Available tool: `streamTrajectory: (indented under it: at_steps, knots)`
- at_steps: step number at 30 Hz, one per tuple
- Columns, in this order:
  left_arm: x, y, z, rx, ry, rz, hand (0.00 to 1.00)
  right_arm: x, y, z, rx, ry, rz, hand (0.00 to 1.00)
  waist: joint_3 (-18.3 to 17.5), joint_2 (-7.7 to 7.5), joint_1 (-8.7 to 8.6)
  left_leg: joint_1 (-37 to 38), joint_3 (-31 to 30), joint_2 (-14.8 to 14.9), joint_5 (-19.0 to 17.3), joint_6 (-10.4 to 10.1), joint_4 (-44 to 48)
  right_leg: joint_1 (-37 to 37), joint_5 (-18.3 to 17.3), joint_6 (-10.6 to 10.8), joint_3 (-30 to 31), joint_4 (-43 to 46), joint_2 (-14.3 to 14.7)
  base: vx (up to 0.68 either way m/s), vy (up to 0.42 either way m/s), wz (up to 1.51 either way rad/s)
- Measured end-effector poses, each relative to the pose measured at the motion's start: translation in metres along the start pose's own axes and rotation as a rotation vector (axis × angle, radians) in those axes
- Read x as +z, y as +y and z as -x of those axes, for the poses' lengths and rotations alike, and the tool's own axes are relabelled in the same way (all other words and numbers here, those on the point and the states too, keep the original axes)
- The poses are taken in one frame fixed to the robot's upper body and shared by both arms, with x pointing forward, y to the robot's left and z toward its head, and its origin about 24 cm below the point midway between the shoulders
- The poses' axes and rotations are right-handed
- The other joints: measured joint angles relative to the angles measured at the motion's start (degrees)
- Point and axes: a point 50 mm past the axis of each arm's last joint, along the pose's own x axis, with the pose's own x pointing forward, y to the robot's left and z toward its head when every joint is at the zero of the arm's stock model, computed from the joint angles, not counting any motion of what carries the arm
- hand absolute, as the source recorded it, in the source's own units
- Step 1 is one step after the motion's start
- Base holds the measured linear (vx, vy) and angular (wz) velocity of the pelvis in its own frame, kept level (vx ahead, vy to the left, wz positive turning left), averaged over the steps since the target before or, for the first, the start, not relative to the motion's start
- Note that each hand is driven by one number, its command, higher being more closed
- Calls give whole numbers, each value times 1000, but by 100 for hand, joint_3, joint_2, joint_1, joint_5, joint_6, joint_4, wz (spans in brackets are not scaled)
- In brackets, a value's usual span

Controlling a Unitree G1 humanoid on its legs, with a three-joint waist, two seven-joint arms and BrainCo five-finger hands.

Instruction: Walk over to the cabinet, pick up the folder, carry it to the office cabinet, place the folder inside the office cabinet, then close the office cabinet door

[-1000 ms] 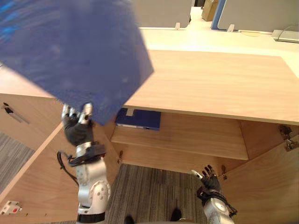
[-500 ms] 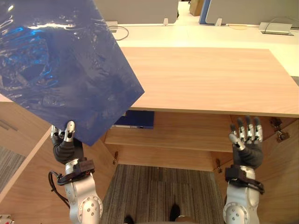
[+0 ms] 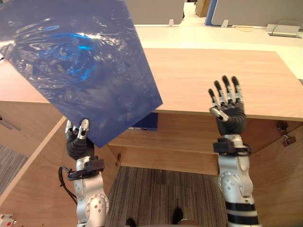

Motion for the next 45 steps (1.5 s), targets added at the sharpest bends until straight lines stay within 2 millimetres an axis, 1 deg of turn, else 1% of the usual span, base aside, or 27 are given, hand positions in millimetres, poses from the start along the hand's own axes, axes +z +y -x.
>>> streamTrajectory:
  at_steps: [2, 3, 5, 6, 8, 12, 15, 19, 21, 23, 24, 25, 26, 29, 34, 35, 41, 42, 45]
  knots:
    - [-2, -3, 0, -15, 12, 3, 100, -9, 1, -13, 27, 49, 11, 0, 1, -1, 30, 8, -18, 0, 1, 1, 0, 18, 0, 0, -18, 1, 0, -18, 5, 4]
    - [-3, -3, -1, -18, 14, 4, 100, -11, 1, -16, 29, 58, 14, 0, 1, -1, 40, 13, -28, 0, 1, 1, 0, 29, 0, 0, -29, 1, -1, -17, 3, 8]
    - [-6, -4, -4, -24, 21, 10, 100, -17, 3, -30, 42, 97, 46, 0, 6, -9, 66, 45, -56, -3, 2, 2, 0, 78, 0, 0, -55, 0, -6, -25, 6, 6]
    - [-7, -5, -4, -26, 23, 11, 100, -19, 4, -34, 46, 105, 56, 0, 8, -11, 68, 59, -59, -4, 1, 2, -1, 96, 0, 0, -58, 0, -7, -32, 10, 3]
    - [-8, -6, -4, -33, 29, 13, 100, -27, 12, -47, 73, 145, 97, 0, 9, -13, 75, 74, -72, -13, 2, 4, -2, 116, 0, 0, -70, 0, -17, -35, 10, 3]
    - [-12, -10, -3, -54, 47, 18, 100, -36, 24, -65, 130, 199, 155, 0, 13, -20, 124, 72, -100, -19, 9, 13, -2, 129, 0, 0, -98, -1, -25, -26, 7, 4]
    - [-10, -9, -5, -46, 37, 17, 100, -34, 33, -81, 190, 214, 232, 0, 14, -22, 172, 71, -105, -20, 12, 16, -4, 131, 1, 1, -106, 0, -26, 0, 0, 0]
    - [-7, -7, -5, -33, 16, 24, 100, -30, 46, -96, 292, 228, 302, 0, 23, -36, 186, 75, -112, -24, 14, 18, -7, 139, 2, 1, -117, 0, -30, 0, 0, 0]
    - [-6, -7, -5, -34, 12, 23, 100, -28, 57, -101, 376, 235, 339, 0, 24, -38, 186, 83, -113, -25, 15, 19, -7, 148, 3, 0, -119, 0, -31, 0, 0, 0]
    - [-7, -8, -5, -42, 18, 20, 100, -27, 77, -106, 514, 251, 381, 0, 24, -39, 179, 99, -119, -26, 16, 20, -7, 168, 3, 0, -123, 0, -32, 0, 0, 0]
    - [-7, -9, -5, -48, 22, 19, 100, -27, 82, -107, 549, 256, 384, 0, 23, -40, 181, 100, -125, -26, 18, 22, -6, 172, 3, 0, -129, -1, -32, -38, 2, 3]
    - [-8, -9, -5, -58, 29, 12, 100, -27, 92, -109, 612, 267, 384, 0, 23, -42, 182, 100, -130, -27, 22, 26, -7, 174, 3, 0, -133, -1, -33, -45, 3, 3]
    - [-6, -9, -5, -57, 19, 12, 100, -25, 96, -112, 632, 273, 369, 0, 22, -49, 183, 100, -132, -27, 25, 28, -7, 175, 4, -1, -135, -1, -33, -44, 3, 2]
    - [-3, -8, -6, -58, -4, 5, 100, -19, 101, -116, 699, 309, 394, 0, 15, -81, 231, 100, -139, -28, 27, 28, -7, 179, 4, -1, -141, -1, -34, 0, 0, 0]
    - [2, -6, -7, -73, -22, -18, 100, -11, 104, -120, 793, 379, 416, 0, 1, -121, 250, 99, -140, -29, 28, 27, -13, 179, 4, -1, -142, -1, -34, 0, 0, 0]
    - [3, -6, -7, -75, -27, -21, 100, -11, 104, -119, 805, 396, 411, 100, -6, -131, 256, 99, -140, -29, 28, 27, -13, 179, 4, -1, -142, -1, -34, 0, 0, 0]
    - [6, -4, -9, -95, -23, -52, 100, -14, 97, -116, 821, 516, 412, 100, -24, -152, 308, 83, -144, -28, 29, 24, -12, 167, 4, -1, -142, -2, -33, 0, 0, 0]
    - [7, -2, -10, -101, -14, -71, 0, -18, 90, -112, 827, 575, 417, 100, -85, -160, 346, 52, -144, -28, 30, 24, -12, 135, 4, -1, -142, -2, -33, 0, 0, 0]
    - [7, -1, -10, -114, 3, -95, 0, -23, 84, -107, 818, 638, 402, 100, -162, -179, 354, -7, -166, -28, 35, 20, -4, 92, 4, -1, -166, -2, -34, 0, 0, 3]
